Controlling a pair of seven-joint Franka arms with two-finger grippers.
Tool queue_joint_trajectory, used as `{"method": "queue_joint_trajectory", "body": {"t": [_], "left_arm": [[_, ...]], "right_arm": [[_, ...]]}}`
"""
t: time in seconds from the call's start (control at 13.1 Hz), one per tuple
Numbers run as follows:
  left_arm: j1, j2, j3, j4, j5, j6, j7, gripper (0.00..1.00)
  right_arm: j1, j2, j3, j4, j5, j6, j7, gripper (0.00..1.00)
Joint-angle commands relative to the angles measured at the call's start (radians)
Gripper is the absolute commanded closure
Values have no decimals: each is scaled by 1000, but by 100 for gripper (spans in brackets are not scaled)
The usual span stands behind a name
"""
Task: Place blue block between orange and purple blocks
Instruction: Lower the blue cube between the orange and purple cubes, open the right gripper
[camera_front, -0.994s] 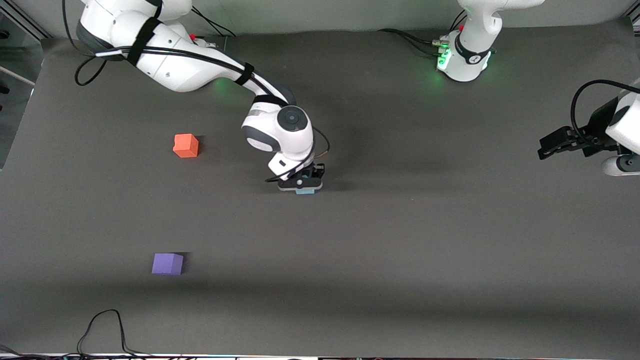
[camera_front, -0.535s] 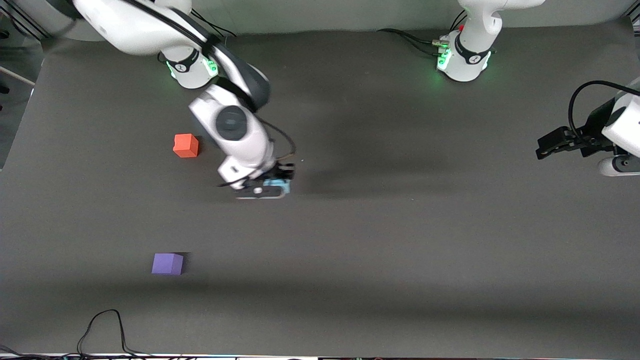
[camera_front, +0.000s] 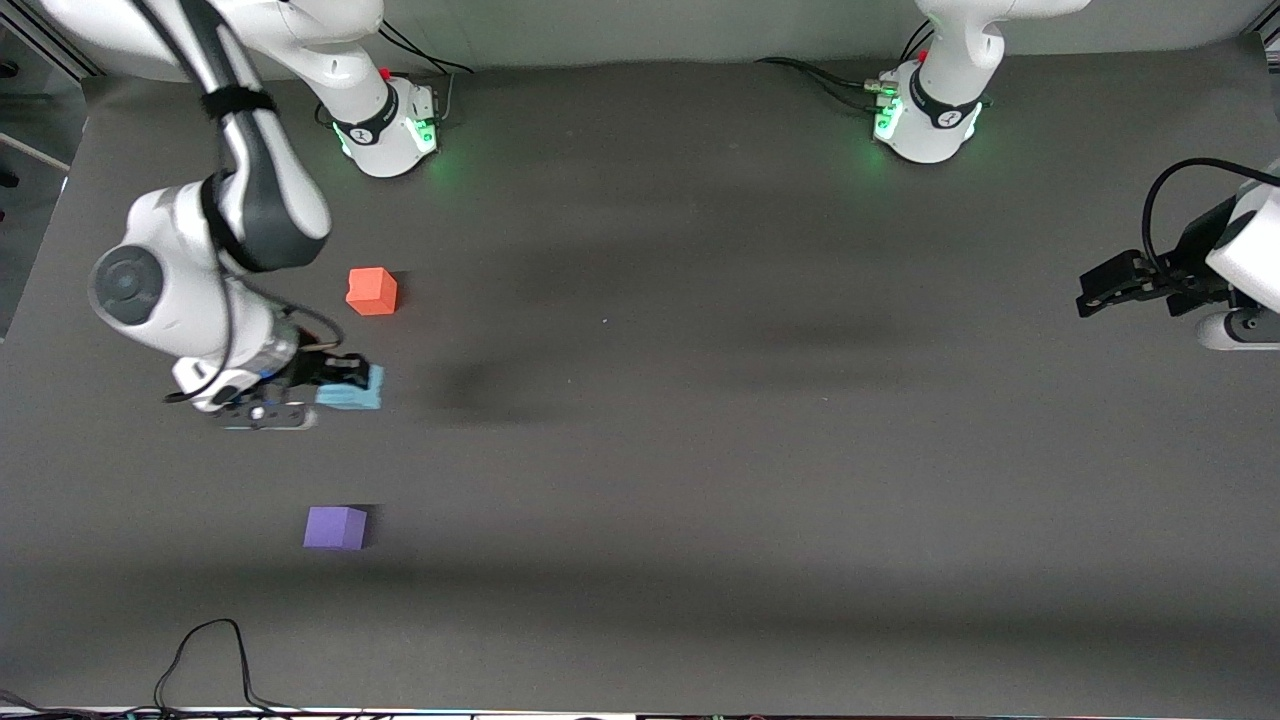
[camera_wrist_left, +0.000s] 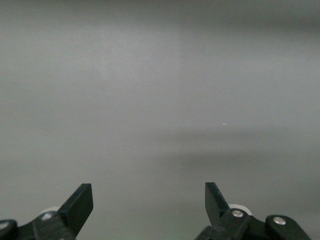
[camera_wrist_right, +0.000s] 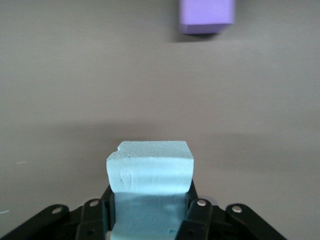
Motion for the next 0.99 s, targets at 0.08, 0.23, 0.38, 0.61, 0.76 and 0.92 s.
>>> {"method": "queue_joint_trajectory", "body": {"t": [0.08,0.23,0.38,0.61,0.76,0.92], "left_arm": [[-16,-22,6,-17,45,3,17,0],[-16,-22,6,-19,39,3,16,0],[-16,-22,6,-19,30,1,17,0],[-16,-22,6,-17,27,0,17,0],[-15,-20,8,-17,20,-2,17,0],[-12,-19,8,-17,2,0,17,0]], "right_arm": [[14,45,-22,-200,28,270,-37,80],[14,84,-23,-219,26,325,-46,77],[14,98,-25,-226,21,339,-48,75],[14,112,-31,-228,14,341,-51,73],[11,121,-35,-228,-6,341,-52,72],[11,133,-64,-228,-60,365,-52,70]]}}
